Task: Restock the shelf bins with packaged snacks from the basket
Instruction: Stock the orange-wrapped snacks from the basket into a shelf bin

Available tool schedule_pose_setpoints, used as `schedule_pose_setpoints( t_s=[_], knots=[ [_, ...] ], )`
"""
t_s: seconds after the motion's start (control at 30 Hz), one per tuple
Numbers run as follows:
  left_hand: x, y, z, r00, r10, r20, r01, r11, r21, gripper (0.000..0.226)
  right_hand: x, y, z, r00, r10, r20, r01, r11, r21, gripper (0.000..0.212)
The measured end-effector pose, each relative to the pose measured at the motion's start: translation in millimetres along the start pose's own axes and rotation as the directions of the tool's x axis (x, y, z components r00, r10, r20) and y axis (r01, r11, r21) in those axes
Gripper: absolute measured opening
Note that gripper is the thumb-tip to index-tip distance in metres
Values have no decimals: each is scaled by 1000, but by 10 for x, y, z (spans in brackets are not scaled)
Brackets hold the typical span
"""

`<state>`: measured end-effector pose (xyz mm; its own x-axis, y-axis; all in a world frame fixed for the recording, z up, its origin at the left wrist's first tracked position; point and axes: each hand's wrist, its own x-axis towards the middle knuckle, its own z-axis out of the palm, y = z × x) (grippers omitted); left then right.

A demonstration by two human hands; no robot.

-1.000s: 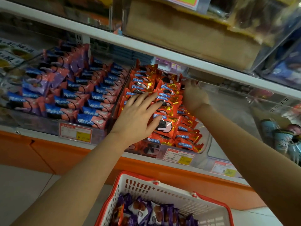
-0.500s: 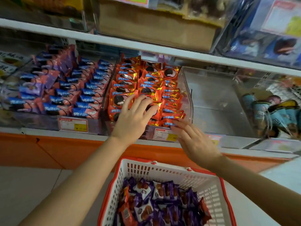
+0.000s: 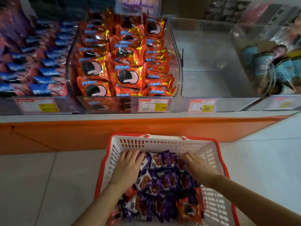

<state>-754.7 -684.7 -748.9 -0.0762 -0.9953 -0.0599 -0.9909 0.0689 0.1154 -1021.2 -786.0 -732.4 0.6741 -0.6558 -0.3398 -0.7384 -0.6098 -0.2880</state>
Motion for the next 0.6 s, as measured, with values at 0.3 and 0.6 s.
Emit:
schedule_pose_setpoints(
  t_s=[0.3,0.6],
  knots=[
    [-233,-59,568,854,-345,390,396,917,-56,58,-425,179,835,885,121,449,-108,993,-53,61],
    [-248,-20,739,783,-413,464,525,840,-138,57,-478,23,987,881,96,464,10,975,-221,64]
  ],
)
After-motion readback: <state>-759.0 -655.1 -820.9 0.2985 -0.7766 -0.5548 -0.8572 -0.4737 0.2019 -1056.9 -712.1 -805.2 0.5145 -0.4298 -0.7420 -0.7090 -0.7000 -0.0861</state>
